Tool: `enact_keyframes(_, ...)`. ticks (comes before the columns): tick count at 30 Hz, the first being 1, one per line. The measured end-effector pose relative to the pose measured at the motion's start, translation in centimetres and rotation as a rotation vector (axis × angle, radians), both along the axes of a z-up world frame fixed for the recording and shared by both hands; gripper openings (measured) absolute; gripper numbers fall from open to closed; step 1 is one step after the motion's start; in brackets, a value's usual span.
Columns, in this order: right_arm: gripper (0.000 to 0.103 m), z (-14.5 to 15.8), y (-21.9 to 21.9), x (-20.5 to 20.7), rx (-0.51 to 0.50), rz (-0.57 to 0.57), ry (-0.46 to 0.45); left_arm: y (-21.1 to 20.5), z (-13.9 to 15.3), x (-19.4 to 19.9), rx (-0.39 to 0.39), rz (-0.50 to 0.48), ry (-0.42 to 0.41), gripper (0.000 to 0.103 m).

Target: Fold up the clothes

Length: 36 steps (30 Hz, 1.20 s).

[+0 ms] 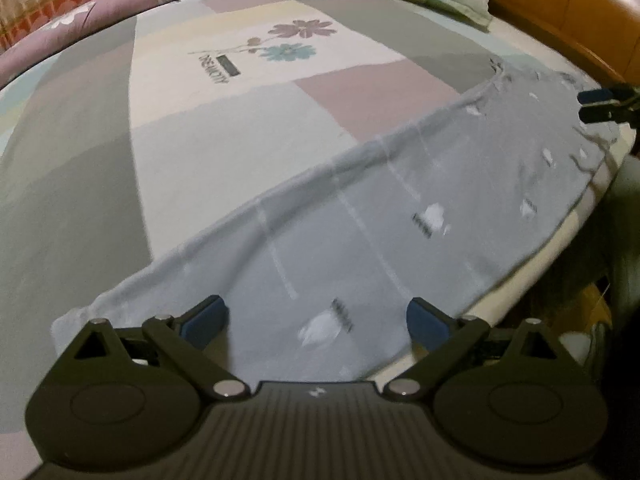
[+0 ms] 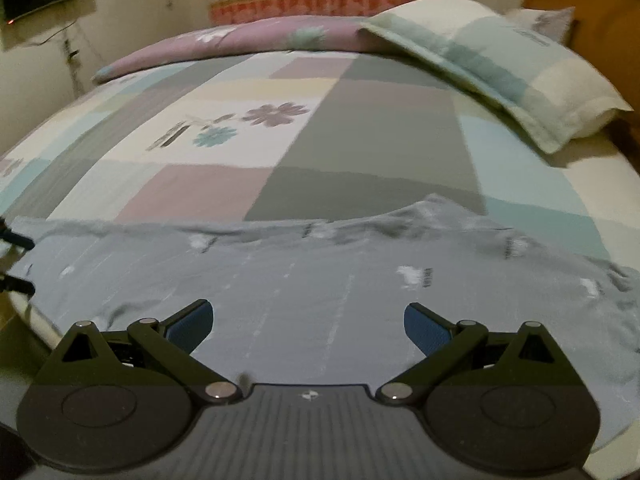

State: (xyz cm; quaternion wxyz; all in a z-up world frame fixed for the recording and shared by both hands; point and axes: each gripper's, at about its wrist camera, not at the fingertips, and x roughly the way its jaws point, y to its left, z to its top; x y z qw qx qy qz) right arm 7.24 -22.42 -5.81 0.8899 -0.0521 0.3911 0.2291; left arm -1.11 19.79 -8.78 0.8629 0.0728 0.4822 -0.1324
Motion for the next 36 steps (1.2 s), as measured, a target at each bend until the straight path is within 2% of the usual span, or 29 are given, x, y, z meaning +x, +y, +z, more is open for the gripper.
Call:
enact_keyframes(3, 0.103, -0.3, 1.7, 0.0, 0.011, 0.056, 0.018, 0.2, 0.8, -0.2, 0.001, 0.0, -0.019, 0.097)
enact_keyframes(8, 0.103, -0.5, 8.1, -0.1, 0.006, 0.227, -0.016, -1.0, 1.2, 1.2, 0.018, -0.038, -0.068, 0.097)
enact_keyframes(12, 0.103, -1.7, 13.7, -1.0, -0.041, 0.274, -0.078, -1.9, 0.7, 2.0, 0.021, -0.07, -0.068, 0.097)
enact_keyframes(15, 0.103, -2.8, 15.9, -1.3, -0.046, 0.295, -0.07, -2.1, 0.5, 1.5, 0.023, -0.075, -0.071, 0.097)
enact_keyframes(19, 0.103, -4.4, 15.9, -2.1, -0.115, 0.35, -0.018, -1.1, -0.4, 0.0, 0.031, -0.062, -0.045, 0.098)
enact_keyframes(21, 0.103, -4.3, 14.9, -2.8, -0.118, 0.382, -0.019, -0.1, -0.4, -0.8, 0.021, -0.049, -0.037, 0.098)
enact_keyframes(26, 0.103, -3.0, 14.5, -2.8, -0.177, 0.419, 0.063, 0.1, 0.9, -0.6, 0.044, -0.064, 0.02, 0.097)
enact_keyframes(31, 0.103, -2.0, 15.8, -2.3, -0.131, 0.39, 0.009, -2.8, 2.9, 1.0, 0.002, -0.134, -0.049, 0.098)
enact_keyframes(36, 0.103, -2.6, 15.2, -2.7, -0.122, 0.405, 0.057, -4.0, 1.3, 1.6, 0.019, -0.162, 0.001, 0.098)
